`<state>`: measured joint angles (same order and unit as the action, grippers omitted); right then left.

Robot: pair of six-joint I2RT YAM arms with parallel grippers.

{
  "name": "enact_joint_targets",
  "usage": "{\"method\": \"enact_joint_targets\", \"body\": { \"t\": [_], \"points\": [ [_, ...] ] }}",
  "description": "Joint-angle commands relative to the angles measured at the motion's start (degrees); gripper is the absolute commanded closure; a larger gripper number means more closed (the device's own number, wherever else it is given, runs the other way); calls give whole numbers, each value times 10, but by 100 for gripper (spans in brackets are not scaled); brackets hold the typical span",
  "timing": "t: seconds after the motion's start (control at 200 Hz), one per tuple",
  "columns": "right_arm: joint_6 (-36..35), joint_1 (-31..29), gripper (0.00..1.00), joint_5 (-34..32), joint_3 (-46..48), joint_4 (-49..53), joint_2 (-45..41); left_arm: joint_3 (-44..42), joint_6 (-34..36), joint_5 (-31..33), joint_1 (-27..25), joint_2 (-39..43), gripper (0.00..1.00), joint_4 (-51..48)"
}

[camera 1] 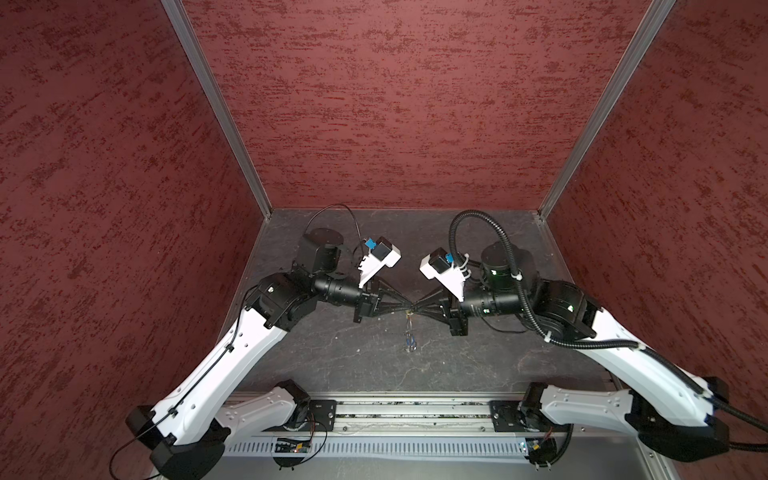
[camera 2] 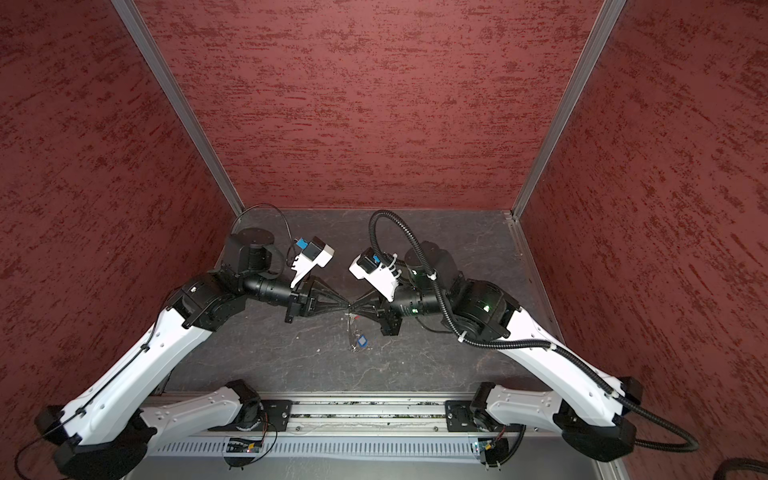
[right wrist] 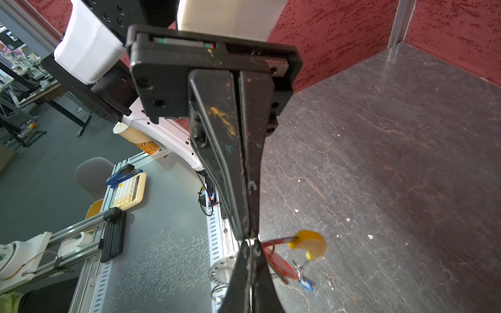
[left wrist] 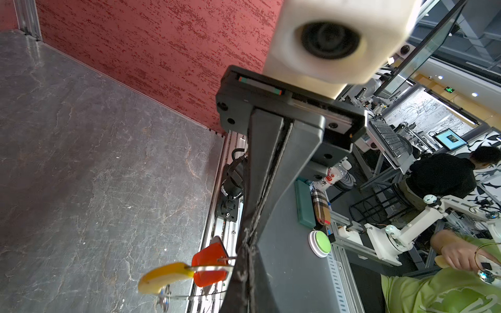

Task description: Remove the keys from the keyring

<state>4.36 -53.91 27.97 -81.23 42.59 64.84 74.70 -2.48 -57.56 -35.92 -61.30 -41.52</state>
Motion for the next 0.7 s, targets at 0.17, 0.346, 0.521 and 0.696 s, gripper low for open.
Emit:
{"method": "enact_joint_targets", "body": {
  "t": [0.17,0.346,0.521,0.696],
  "points": [
    [6,-2,100,-19,0,-83,-13,-24,-9,7,-5,26,100,61],
    [8,-2,71,-41,41,-137,-53,-65,-57,14,20,72,100,166],
    [25,-2,51,-41,120,-242,-108,-105,-96,34,27,106,100,267],
    [53,-2,44,10,193,-343,-123,-131,-128,31,27,119,100,338]
  ]
}}
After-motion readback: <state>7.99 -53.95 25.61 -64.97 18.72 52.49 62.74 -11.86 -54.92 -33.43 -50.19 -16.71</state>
